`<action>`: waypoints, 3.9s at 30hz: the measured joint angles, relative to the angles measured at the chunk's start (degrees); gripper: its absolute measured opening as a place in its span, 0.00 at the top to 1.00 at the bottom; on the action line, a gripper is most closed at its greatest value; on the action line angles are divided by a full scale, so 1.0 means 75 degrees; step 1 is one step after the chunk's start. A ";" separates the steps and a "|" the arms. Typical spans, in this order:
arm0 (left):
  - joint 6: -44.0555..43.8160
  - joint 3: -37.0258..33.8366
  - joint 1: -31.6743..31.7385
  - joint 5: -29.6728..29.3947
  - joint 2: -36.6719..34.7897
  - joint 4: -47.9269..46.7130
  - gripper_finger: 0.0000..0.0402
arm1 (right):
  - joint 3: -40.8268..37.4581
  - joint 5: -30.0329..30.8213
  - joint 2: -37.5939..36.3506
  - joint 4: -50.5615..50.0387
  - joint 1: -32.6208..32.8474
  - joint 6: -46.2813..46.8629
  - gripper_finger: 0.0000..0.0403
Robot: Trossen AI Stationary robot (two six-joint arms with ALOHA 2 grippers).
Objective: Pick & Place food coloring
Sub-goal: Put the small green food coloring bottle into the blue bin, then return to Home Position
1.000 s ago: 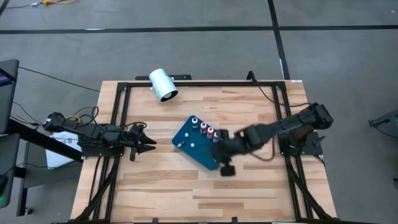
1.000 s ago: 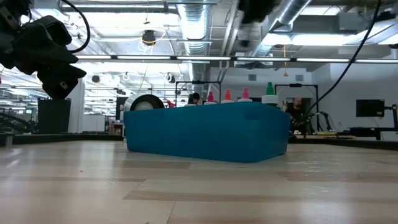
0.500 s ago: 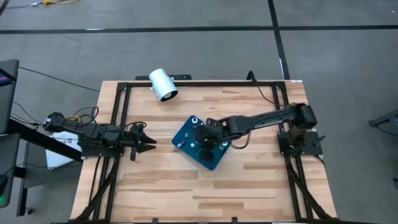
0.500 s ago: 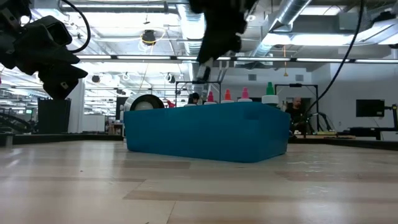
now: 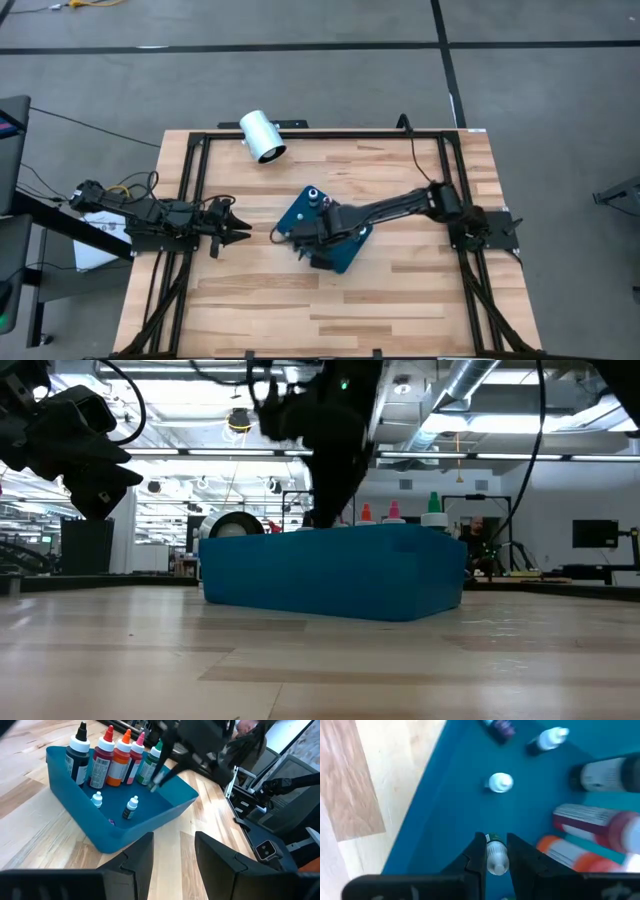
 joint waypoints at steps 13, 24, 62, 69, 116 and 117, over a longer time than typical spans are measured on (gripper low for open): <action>0.0066 0.0000 -0.0001 -0.0003 0.0003 -0.0005 0.66 | -0.0374 0.0177 0.0420 0.0535 0.0096 0.0804 0.87; 0.0070 0.0000 -0.0001 0.0020 0.0001 -0.0006 0.66 | -0.0901 0.0161 0.0402 0.0664 0.0025 0.0807 0.87; 0.0201 0.0000 0.0000 0.0029 0.0001 -0.0002 0.66 | 0.2063 0.2263 -0.0377 -0.1574 0.0104 0.0391 0.62; 0.0078 0.0000 0.0000 0.0032 0.0000 0.0003 0.66 | 0.2043 0.2690 -0.0671 -0.2094 0.0030 0.0329 0.62; 0.1786 -0.0003 0.0001 0.2582 -0.0624 0.2473 0.66 | -0.9038 0.3137 -0.9698 0.3684 0.1780 0.2061 0.64; 0.1860 -0.0002 0.0009 0.2461 -0.0674 0.2456 0.66 | -0.9167 0.3174 -0.9953 0.3670 0.1807 0.2081 0.64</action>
